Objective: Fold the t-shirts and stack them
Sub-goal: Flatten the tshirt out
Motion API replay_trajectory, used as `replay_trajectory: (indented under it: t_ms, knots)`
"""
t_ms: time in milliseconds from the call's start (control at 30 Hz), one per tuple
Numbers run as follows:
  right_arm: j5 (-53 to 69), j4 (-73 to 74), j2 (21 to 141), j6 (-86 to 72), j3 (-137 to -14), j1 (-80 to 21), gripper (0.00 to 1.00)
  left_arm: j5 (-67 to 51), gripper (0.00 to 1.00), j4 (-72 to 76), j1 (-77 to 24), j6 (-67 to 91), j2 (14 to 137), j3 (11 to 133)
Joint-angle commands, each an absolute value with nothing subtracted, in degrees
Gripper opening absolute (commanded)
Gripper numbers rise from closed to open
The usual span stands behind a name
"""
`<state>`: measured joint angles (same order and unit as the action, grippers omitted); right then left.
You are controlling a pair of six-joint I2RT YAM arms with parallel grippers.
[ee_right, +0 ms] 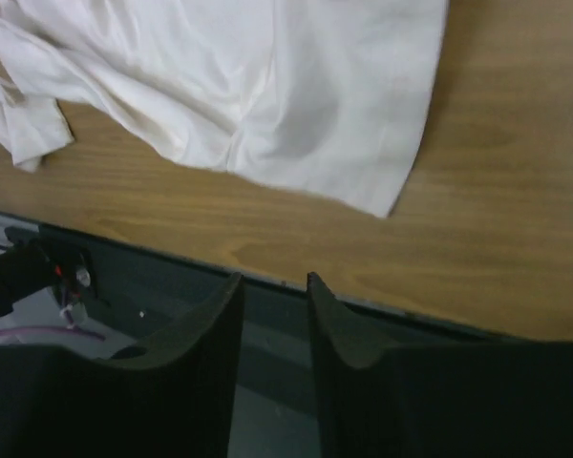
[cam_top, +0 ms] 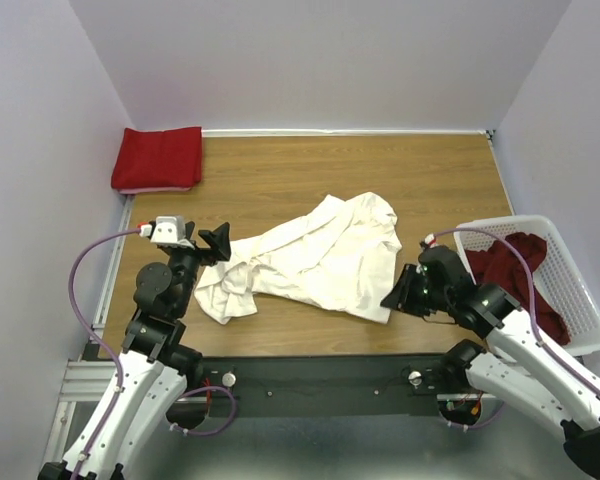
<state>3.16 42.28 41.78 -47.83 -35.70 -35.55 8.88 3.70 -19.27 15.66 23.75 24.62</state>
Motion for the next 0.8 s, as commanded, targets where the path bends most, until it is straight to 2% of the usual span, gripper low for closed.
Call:
replay_trajectory:
  t_ms: [0, 33, 100, 367, 633, 767]
  knots:
    - [12.04, 55.8, 37.88, -50.02, -36.72, -35.6, 0.43, 7.03, 0.89, 3.34, -19.6, 14.94, 24.96, 25.93]
    - [11.78, 56.42, 37.88, -49.4, -37.61, -35.6, 0.48, 7.03, 0.89, 3.25, -19.6, 14.94, 25.05, 26.01]
    - [8.02, 56.16, 39.97, -47.12, -40.58, -35.68, 0.54, 6.33, 0.89, 3.25, -19.6, 14.77, 25.92, 25.93]
    - [-19.57, 46.53, 56.49, -38.6, -48.95, -35.51, 0.6, 2.11, 0.89, 0.1, -19.6, 14.15, 35.31, 29.97]
    - [-10.56, 28.31, 80.04, -25.67, -58.44, -34.72, 0.59, 0.35, 0.89, -3.69, -19.6, 22.05, 42.97, 31.38]
    - [1.36, 20.5, 93.47, -24.96, -64.58, -34.01, 0.58, 3.41, 0.89, -6.84, -19.6, 29.24, 44.64, 30.33]
